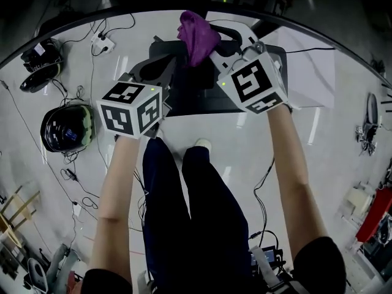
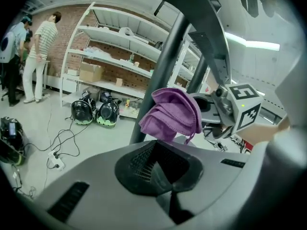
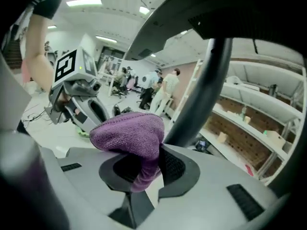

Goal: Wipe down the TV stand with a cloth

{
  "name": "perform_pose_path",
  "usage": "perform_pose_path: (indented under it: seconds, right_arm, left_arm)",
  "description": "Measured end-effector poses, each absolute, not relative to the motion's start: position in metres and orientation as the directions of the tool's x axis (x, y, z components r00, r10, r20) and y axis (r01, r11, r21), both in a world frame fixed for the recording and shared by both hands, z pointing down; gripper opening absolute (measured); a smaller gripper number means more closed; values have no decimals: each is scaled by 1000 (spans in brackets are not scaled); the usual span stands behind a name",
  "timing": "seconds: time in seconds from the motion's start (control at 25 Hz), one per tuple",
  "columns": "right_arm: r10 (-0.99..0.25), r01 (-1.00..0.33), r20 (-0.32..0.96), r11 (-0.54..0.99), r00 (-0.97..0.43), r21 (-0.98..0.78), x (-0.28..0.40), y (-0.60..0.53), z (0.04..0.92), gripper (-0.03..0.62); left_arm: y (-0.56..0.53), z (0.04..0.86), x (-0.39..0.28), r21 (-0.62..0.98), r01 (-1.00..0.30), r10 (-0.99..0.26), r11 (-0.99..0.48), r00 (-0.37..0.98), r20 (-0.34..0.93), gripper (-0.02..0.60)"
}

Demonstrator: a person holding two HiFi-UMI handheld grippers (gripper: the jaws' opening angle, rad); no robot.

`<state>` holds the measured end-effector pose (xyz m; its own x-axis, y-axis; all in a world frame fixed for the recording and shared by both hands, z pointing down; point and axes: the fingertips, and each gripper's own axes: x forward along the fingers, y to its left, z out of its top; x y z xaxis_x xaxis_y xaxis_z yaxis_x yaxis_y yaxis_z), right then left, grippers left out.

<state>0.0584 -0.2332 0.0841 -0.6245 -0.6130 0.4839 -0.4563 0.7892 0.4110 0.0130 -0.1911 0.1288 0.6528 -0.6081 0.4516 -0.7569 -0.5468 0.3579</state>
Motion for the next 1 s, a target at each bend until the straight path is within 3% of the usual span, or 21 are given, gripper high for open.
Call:
perform_pose_path:
  seconds: [0.12, 0.4, 0.56, 0.76, 1.0]
  right_arm:
    - [-509, -360, 570, 860, -645, 361, 49, -244, 115, 98]
    - [-315, -358, 687, 930, -655, 84, 53, -266, 185, 98]
    - [-207, -347, 692, 935, -692, -67, 59, -268, 203, 95]
    - [-127, -247, 804, 969, -581, -25, 72, -270, 236, 96]
    - [-97, -218, 804, 975, -586, -41, 69, -267, 249, 95]
  left_arm:
    - [-193, 137, 4, 363, -770, -612, -526, 638, 467, 6]
    - [-187, 155, -21, 352, -806, -619, -475, 591, 518, 6]
    - [-181, 163, -29, 286, -822, -617, -493, 562, 551, 6]
    - [-178, 171, -25, 298, -816, -607, -494, 570, 554, 6]
    - [-175, 177, -21, 319, -823, -607, -470, 564, 560, 6]
